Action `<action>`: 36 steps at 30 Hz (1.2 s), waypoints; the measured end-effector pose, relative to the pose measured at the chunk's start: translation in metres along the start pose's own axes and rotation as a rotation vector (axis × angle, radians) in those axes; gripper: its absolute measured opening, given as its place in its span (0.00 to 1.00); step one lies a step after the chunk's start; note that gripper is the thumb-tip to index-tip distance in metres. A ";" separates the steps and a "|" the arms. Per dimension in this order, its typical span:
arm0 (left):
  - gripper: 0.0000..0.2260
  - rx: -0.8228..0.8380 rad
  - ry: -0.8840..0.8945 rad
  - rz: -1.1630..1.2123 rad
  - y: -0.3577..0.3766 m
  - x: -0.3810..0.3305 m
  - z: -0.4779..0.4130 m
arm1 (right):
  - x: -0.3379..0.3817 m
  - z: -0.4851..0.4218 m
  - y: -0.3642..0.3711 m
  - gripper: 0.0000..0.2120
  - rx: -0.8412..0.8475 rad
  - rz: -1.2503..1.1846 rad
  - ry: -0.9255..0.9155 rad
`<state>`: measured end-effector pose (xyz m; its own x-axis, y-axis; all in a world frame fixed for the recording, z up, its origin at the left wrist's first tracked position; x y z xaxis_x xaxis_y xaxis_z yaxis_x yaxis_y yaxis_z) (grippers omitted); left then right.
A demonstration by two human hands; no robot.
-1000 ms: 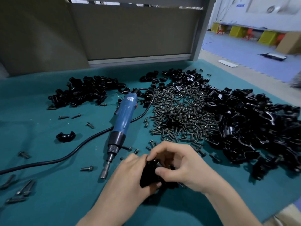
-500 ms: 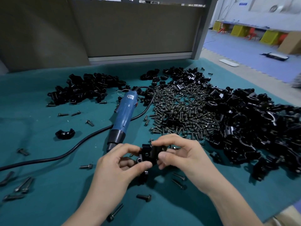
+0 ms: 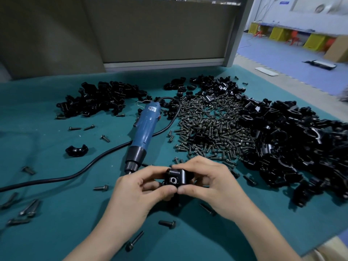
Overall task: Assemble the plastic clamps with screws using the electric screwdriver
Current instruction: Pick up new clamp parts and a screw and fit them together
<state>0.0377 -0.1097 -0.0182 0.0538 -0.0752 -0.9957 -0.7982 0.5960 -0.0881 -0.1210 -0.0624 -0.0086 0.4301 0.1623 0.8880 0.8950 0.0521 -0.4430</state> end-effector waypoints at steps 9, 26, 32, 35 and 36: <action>0.18 0.071 0.021 0.032 0.005 -0.004 0.001 | 0.005 -0.001 0.002 0.18 0.018 0.015 -0.078; 0.15 0.067 0.060 -0.017 0.005 -0.002 0.000 | -0.002 0.000 0.002 0.21 0.072 -0.114 0.043; 0.14 0.003 0.145 -0.018 0.001 -0.008 0.001 | -0.001 0.003 -0.007 0.19 -0.052 -0.226 -0.013; 0.14 0.019 0.135 -0.030 0.002 -0.005 0.001 | -0.002 0.003 -0.007 0.17 -0.052 -0.216 0.017; 0.15 0.024 0.129 -0.033 0.003 -0.004 0.001 | -0.002 0.003 -0.007 0.16 -0.042 -0.219 0.027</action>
<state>0.0359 -0.1064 -0.0145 0.0013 -0.1960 -0.9806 -0.7823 0.6107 -0.1231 -0.1285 -0.0603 -0.0071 0.2275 0.1254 0.9657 0.9712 0.0421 -0.2343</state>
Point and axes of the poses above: each hand's wrist, its own z-axis away from the middle knuckle, its own y-axis out of the palm, x = y × z, the point moved 6 cm from there along -z, towards the middle knuckle, and after that the axes turned 8 degrees about x, right-handed, at the moved point
